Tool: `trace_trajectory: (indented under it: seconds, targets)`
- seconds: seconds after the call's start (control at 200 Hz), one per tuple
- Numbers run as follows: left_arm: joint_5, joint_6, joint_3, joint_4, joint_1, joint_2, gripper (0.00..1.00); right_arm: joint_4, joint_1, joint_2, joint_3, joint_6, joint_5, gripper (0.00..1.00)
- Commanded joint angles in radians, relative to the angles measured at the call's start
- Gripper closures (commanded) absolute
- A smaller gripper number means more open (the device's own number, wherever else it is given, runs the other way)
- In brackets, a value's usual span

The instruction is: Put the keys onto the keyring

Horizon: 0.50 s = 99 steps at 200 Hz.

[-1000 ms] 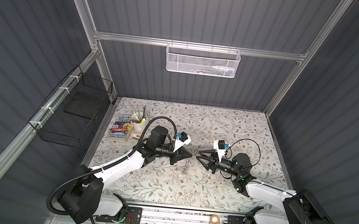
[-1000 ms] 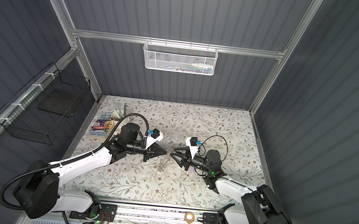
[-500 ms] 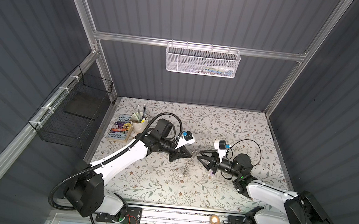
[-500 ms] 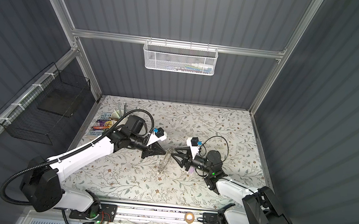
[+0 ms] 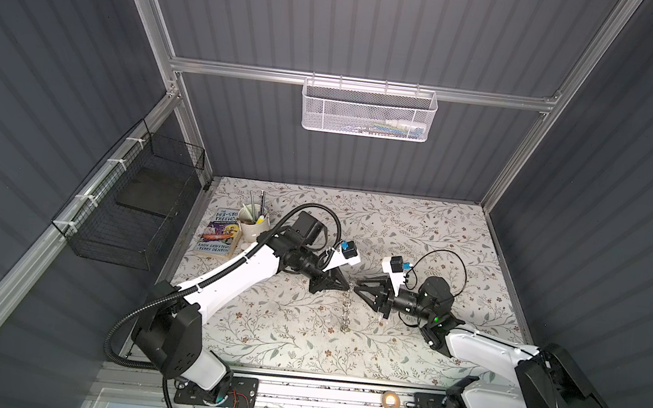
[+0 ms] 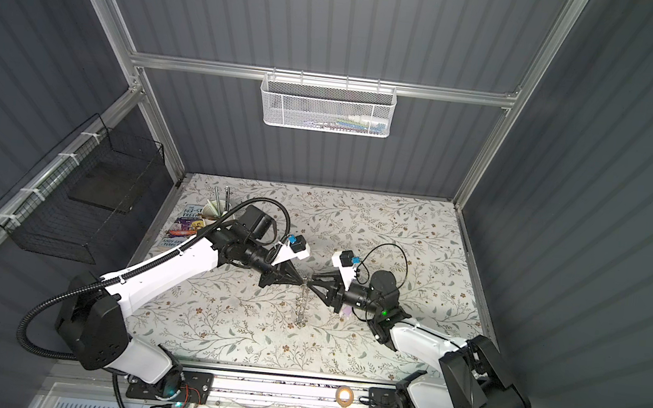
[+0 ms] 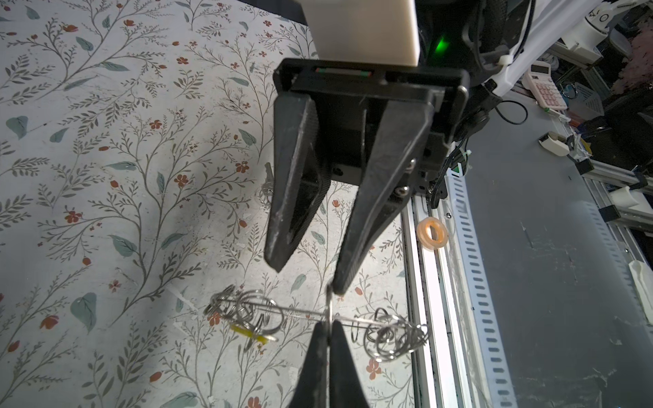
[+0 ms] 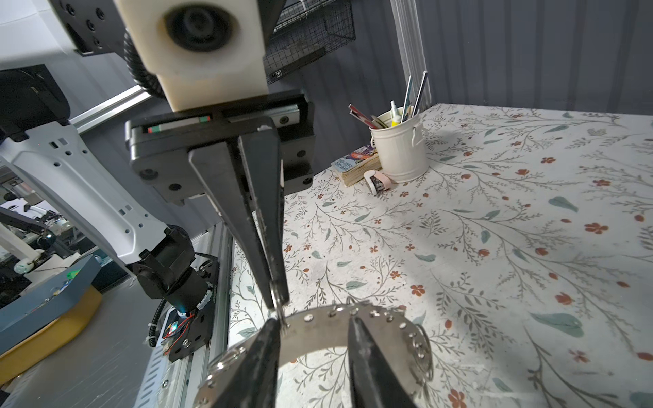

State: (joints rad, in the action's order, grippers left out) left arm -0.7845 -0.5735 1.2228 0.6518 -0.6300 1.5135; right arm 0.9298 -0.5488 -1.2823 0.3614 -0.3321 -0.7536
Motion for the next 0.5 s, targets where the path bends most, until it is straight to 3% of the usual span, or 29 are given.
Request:
trace_trajectory:
  seconds: [0.0, 0.49]
  targets:
    - [-0.016, -0.029, 0.038, 0.037, -0.010, 0.006, 1.00, -0.011, -0.005, -0.009, 0.030, 0.011, -0.018, 0.68]
    - [-0.018, -0.042, 0.056, 0.048, -0.017, 0.037, 1.00, -0.033, -0.018, -0.021, 0.045, 0.018, -0.033, 0.69]
